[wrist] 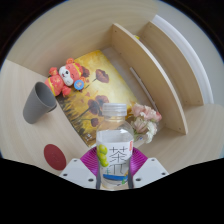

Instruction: Pour water

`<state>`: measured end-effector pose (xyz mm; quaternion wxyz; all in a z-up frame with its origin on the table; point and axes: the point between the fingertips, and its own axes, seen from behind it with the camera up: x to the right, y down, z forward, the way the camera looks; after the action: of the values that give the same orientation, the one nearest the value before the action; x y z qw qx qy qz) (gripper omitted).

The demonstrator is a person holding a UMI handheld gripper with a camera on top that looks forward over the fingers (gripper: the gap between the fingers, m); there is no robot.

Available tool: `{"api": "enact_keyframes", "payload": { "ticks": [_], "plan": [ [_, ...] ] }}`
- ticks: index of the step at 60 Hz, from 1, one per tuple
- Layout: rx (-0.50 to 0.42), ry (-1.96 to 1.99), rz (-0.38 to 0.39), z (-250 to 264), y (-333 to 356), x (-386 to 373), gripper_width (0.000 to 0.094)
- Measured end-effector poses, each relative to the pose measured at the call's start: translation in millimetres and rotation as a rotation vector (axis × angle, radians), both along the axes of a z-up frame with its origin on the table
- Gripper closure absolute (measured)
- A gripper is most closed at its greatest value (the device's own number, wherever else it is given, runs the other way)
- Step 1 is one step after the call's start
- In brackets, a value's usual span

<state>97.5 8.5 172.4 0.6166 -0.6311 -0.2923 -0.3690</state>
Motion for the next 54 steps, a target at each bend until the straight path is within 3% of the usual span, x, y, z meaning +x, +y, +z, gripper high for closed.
{"api": "enact_keyframes", "payload": {
  "ticks": [20, 35, 46, 54],
  "plan": [
    [0.071, -0.783, 0.137, 18, 40, -106, 0.0571],
    [0.148, -1.224, 0.176, 26, 49, -141, 0.0571],
    [0.203, -1.446, 0.218, 21, 53, -158, 0.0566],
    [0.181, -1.428, 0.218, 17, 55, -154, 0.0567]
  ]
}}
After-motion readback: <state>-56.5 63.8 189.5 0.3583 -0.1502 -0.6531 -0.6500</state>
